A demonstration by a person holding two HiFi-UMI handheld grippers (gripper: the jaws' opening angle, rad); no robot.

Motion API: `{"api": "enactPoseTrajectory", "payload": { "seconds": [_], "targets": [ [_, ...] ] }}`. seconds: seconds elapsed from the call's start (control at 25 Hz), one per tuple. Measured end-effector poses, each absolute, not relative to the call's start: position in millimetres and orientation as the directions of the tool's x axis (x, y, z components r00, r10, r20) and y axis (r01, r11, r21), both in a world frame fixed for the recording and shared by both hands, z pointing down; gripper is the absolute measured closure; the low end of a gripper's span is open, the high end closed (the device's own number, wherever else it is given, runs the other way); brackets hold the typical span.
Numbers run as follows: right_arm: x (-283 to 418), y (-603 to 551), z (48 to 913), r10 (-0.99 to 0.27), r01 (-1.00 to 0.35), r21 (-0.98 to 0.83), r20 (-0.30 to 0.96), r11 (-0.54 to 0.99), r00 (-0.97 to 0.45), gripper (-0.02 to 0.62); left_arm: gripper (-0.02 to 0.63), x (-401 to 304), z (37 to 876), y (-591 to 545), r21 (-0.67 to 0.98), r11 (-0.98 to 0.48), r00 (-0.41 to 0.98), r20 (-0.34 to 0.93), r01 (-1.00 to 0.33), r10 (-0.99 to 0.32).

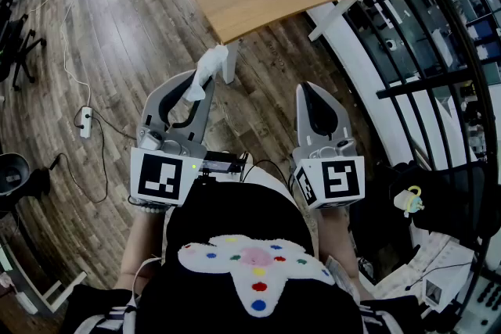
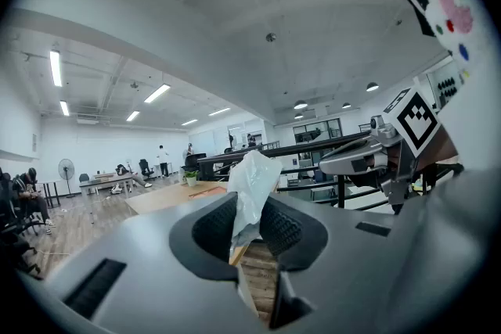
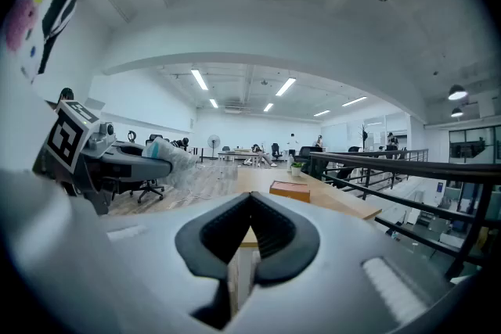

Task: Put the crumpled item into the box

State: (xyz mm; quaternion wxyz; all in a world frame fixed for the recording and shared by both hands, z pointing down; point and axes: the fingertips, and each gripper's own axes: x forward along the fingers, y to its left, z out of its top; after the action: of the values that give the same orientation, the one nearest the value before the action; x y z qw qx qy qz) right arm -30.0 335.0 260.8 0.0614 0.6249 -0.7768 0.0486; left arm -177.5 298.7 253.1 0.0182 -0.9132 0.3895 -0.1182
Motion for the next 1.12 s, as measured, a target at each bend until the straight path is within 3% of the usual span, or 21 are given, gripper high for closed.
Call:
{"api": "enactPoseTrajectory", "payload": {
  "seconds": [1.12],
  "targets": [
    [10,347,256,-0.960,-0.968,0.003,0.123,0.252,-0.250,0.586,0.537,-148,236,315,-0.120,-0.632,0.612,0.165,-0.766,-0.773]
  ]
}}
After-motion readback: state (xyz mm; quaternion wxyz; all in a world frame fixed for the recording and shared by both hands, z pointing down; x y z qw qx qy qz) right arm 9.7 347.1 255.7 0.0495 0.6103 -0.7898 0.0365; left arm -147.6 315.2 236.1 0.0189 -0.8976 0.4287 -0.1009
